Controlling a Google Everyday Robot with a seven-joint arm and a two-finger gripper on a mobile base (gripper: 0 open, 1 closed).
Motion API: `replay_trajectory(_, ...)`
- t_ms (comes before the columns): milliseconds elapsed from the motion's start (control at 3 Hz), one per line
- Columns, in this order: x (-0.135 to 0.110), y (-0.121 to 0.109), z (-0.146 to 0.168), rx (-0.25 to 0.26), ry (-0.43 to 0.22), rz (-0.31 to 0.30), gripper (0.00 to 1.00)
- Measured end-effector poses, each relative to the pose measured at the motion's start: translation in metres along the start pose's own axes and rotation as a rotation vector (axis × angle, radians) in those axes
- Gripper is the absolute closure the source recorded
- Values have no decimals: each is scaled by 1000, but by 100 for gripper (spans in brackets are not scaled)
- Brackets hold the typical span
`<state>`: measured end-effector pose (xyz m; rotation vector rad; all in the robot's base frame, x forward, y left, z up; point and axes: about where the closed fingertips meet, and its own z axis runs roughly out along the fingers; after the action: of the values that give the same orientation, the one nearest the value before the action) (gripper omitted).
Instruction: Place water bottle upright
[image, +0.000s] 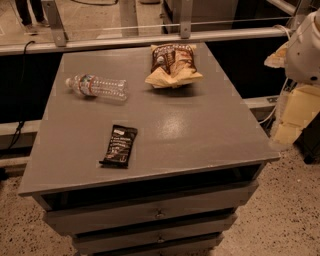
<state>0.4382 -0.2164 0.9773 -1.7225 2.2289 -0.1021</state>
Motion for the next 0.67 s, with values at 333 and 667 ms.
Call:
replay_trajectory(333, 0, 0, 0, 0, 0, 0, 0)
replay_trajectory(667, -17, -9, 7, 11, -22, -37, 0)
